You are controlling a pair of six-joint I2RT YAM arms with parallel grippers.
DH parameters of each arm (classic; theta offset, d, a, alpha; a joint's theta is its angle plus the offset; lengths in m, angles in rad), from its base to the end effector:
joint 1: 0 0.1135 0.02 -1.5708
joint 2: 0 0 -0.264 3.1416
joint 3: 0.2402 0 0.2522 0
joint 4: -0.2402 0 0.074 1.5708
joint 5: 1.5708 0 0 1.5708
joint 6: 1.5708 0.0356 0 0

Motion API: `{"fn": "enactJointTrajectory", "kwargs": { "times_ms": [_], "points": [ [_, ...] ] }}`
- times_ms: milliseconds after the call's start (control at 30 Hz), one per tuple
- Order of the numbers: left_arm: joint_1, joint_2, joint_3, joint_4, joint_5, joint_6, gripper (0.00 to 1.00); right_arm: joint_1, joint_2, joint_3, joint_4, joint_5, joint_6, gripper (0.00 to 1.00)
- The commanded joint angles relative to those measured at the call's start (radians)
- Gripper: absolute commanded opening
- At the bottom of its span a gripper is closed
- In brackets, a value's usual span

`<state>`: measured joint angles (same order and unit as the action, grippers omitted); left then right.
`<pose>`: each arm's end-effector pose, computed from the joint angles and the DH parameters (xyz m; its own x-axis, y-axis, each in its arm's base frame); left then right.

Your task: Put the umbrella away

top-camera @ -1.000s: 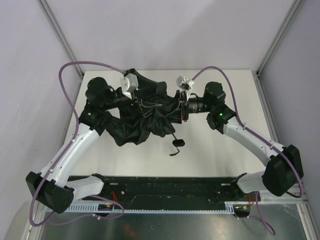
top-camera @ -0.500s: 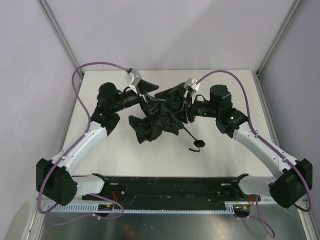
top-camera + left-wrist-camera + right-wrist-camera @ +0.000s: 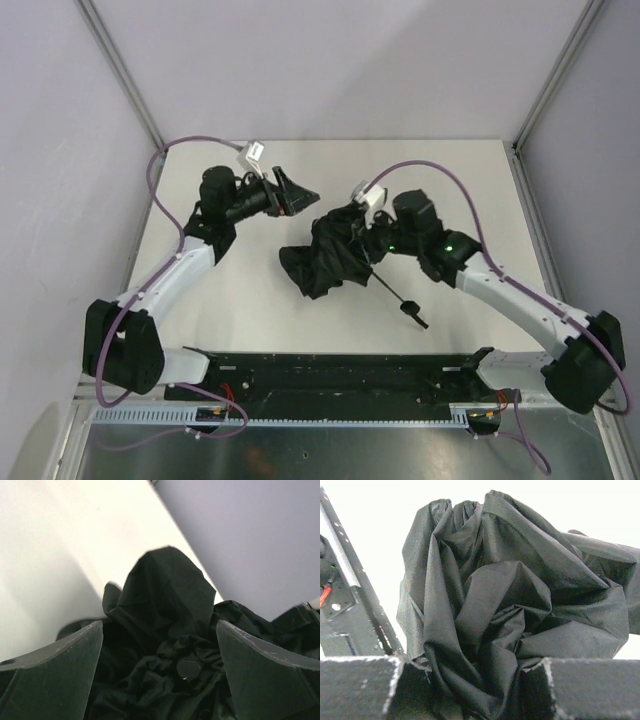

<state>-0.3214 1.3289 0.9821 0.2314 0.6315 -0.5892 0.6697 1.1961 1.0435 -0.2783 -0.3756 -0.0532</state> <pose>0.2871 -0.1177 0.3312 -0.5417 -0.2924 -0.7881 0.6139 0.5029 -0.6085 0.2051 0.1790 0.3365 -0.2824 -0.2867 -0.9155 -0.8550 0.5079 0.1047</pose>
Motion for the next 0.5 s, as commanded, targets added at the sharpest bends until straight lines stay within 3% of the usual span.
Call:
{"fn": "enactJointTrajectory", "kwargs": {
  "times_ms": [0, 167, 233, 333, 467],
  "points": [
    [-0.019, -0.062, -0.063, -0.127, -0.127, -0.048, 0.99, 0.091, 0.095, -0.012, 0.066, 0.223, -0.010, 0.00],
    [-0.058, -0.110, -0.164, -0.168, -0.182, -0.122, 0.91, 0.148, 0.235, -0.016, 0.113, 0.331, 0.042, 0.00],
    [-0.087, -0.126, -0.211, -0.170, -0.210, -0.116, 0.93, 0.158, 0.276, -0.017, 0.129, 0.335, 0.058, 0.00],
    [-0.150, -0.135, -0.259, -0.169, -0.247, -0.080, 0.99, 0.155, 0.321, -0.018, 0.144, 0.297, 0.084, 0.00],
    [-0.199, -0.117, -0.296, -0.172, -0.311, -0.054, 0.98, 0.107, 0.348, -0.017, 0.159, 0.160, 0.120, 0.00]
  ]
}}
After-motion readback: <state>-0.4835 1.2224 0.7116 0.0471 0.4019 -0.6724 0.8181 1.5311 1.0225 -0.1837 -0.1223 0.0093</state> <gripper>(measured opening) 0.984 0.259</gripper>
